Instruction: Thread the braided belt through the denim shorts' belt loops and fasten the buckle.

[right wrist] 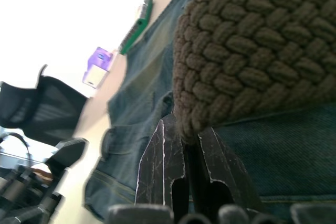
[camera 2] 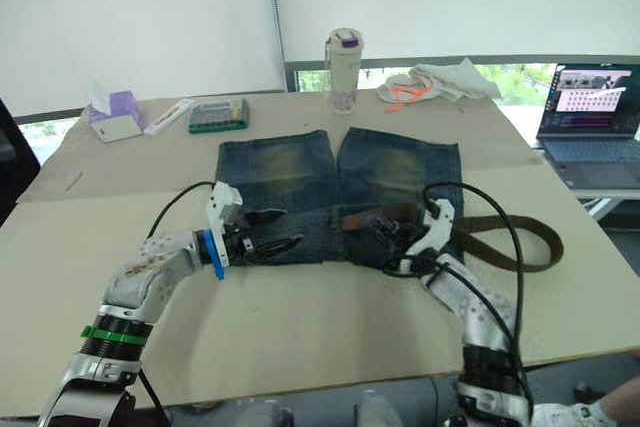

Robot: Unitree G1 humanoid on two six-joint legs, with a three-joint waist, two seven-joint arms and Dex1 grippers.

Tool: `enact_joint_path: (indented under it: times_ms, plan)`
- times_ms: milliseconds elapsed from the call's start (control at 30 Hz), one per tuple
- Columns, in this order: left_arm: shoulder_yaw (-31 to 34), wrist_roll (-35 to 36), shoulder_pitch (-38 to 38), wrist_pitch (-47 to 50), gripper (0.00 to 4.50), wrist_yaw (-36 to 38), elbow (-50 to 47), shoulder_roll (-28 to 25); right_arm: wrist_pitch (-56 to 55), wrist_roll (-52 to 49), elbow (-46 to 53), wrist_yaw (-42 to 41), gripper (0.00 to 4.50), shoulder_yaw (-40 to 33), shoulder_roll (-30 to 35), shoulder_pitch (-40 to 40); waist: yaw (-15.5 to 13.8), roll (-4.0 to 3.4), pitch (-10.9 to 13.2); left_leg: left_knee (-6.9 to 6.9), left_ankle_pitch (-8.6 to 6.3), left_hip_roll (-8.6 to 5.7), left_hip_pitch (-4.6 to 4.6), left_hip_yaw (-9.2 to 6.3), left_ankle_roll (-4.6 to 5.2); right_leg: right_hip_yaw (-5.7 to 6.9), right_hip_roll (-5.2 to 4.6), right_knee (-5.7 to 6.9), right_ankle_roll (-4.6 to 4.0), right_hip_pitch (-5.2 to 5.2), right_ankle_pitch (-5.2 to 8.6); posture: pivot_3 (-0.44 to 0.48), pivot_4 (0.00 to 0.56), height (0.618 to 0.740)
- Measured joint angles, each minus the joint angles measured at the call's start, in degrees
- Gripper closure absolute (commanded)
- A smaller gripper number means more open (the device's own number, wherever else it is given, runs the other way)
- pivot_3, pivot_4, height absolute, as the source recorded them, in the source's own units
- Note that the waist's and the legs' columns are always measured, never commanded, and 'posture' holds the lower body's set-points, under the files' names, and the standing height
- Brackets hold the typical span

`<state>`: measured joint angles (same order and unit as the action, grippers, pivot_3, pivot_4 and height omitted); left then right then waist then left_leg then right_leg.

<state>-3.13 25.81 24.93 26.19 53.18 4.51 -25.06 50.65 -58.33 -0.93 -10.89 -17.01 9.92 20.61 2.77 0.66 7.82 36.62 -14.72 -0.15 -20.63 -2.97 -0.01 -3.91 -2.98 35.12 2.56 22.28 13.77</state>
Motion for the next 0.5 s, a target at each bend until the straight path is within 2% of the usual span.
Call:
enact_joint_path:
  times_ms: [200,500]
  plan:
    - [-0.1,-0.4,-0.6,0.0,0.03,-0.1,0.5,0.3,0.0,1.2,-4.3,-1.0,4.5,-0.1,-0.6,2.7,-0.1,0.0,0.0,-0.01,0.0,0.0,0.02,0.0,0.0,-0.01,-0.02,0.0,-0.01,0.0,-0.01,0.0,0.15,0.74]
    - [0.0,-1.0,-1.4,0.0,0.03,-0.3,0.5,0.4,0.2,1.0,-4.7,-3.8,4.5,-1.5,2.4,3.5,-0.5,0.0,0.0,-0.01,0.0,-0.02,-0.02,0.0,0.0,0.0,-0.11,-0.01,-0.01,0.02,-0.01,0.0,0.15,0.74]
